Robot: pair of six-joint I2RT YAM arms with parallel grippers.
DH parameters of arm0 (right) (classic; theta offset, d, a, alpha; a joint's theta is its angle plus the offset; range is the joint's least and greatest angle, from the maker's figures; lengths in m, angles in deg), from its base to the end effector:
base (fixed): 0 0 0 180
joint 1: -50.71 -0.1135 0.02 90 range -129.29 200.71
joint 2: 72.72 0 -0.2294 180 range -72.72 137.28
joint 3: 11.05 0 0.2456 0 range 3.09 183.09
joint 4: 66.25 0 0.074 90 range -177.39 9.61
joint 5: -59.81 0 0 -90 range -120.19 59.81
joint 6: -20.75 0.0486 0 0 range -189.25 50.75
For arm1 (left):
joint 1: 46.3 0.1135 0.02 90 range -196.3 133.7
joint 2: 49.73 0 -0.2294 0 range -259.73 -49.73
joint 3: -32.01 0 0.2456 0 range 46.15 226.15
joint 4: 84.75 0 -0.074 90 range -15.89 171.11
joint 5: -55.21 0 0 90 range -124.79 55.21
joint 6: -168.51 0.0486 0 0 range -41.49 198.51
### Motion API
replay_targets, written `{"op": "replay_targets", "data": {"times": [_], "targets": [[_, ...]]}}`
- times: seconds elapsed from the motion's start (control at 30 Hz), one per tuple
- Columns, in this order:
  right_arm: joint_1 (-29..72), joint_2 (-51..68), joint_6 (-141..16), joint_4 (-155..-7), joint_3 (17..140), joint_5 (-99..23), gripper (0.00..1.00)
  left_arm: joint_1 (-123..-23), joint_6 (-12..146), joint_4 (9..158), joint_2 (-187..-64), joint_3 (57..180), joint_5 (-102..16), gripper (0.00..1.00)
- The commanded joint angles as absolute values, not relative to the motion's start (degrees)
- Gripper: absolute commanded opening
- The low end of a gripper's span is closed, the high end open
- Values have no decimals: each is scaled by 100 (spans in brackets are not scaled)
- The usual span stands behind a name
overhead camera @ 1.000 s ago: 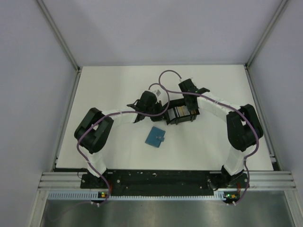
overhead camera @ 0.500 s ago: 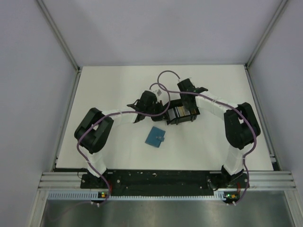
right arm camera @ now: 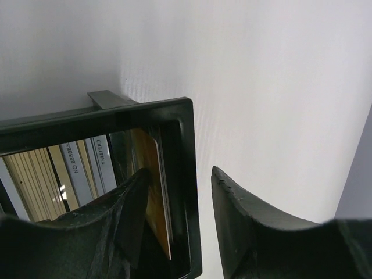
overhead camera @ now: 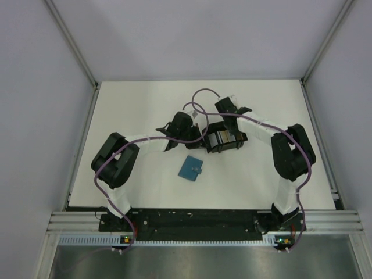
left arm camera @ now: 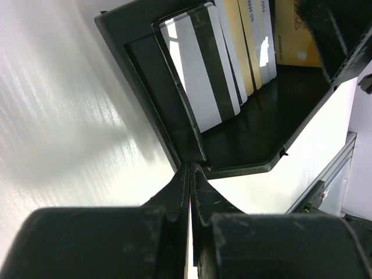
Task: Put the credit cards into the card holder
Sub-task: Pick up the credit card from the storage box.
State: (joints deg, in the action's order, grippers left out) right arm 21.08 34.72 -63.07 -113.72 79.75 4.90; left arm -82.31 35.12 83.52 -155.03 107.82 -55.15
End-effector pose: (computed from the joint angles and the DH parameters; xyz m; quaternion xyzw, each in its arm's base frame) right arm 0.3387 0.1605 0.1597 -0.1227 0.9236 -0.2139 0.2936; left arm 0.3009 -0.2396 0.1351 0.0151 0.8993 -0.3835 0.2099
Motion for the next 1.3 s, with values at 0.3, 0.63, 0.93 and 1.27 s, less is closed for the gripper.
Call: {"op": "replay_targets", "data": {"times": [0.3, 0.63, 0.93, 1.27], "targets": [[2004, 3099, -6476, -11414, 8263, 795, 38, -8251, 3536, 8436, -15441, 10776, -5456, 0], [2004, 3011, -6599, -11441, 8290, 558, 33, -8259, 3536, 8515, -15433, 10794, -5509, 0], [2012, 3152, -6362, -11450, 8175, 382, 37, -8224, 3334, 9033, -15538, 10750, -5579, 53], [2100, 3187, -6072, -11450, 8061, 22, 38, -7969, 2841, 9457, -16082, 11039, -5545, 67]]}}
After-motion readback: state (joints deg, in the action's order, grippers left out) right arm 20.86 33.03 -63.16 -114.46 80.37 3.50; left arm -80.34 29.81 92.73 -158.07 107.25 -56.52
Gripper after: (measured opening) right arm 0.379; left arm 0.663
